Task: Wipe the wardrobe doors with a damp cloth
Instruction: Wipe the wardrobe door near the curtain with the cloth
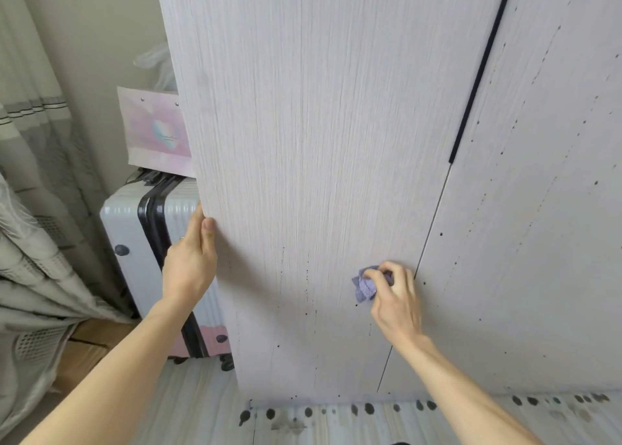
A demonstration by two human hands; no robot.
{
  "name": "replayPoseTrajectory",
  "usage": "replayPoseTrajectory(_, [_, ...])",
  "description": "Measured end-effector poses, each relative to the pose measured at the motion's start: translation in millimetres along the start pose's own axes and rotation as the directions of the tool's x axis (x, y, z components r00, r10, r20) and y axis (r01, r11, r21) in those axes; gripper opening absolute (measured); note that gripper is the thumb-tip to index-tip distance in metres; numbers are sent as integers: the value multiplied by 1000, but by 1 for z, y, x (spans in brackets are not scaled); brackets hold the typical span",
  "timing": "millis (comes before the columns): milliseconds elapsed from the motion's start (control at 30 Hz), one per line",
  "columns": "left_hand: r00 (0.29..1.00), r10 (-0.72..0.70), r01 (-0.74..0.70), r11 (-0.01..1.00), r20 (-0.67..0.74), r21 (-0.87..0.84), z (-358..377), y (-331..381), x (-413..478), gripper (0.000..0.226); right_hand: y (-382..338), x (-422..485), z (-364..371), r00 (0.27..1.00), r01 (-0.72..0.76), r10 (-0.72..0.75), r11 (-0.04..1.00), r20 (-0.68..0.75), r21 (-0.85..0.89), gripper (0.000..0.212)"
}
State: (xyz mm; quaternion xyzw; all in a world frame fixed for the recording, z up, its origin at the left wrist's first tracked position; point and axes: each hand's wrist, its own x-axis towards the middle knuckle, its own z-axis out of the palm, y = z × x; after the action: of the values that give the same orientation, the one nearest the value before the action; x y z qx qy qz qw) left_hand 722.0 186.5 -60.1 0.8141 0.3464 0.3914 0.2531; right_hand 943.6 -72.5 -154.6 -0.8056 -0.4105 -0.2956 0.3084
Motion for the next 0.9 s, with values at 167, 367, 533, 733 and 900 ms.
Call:
replayPoseTrajectory(167, [1000,-25,26,998,19,-54,6,-12,-7,50,-43,66,-23,961,-10,54,987,-270,163,38])
replayPoseTrajectory(367, [998,-63,62,990,1,-129,12,-21,-16,51,-55,23,20,961,269,-267,962,-67,32,34])
replayPoseTrajectory(533, [995,-74,83,984,66,-159,6,-35,-9,62,-83,44,11,952,302,-297,951,-74,65,39])
replayPoseTrajectory(733, [986,-139,156,961,91,-229,8,-38,-11,61,-114,94,4,911,297,-247,949,-330,110,39])
replayPoseTrajectory(900, [975,-171,203,947,141,-251,7,-51,-19,50,-98,34,42,865,501,-501,865,28,-11,47])
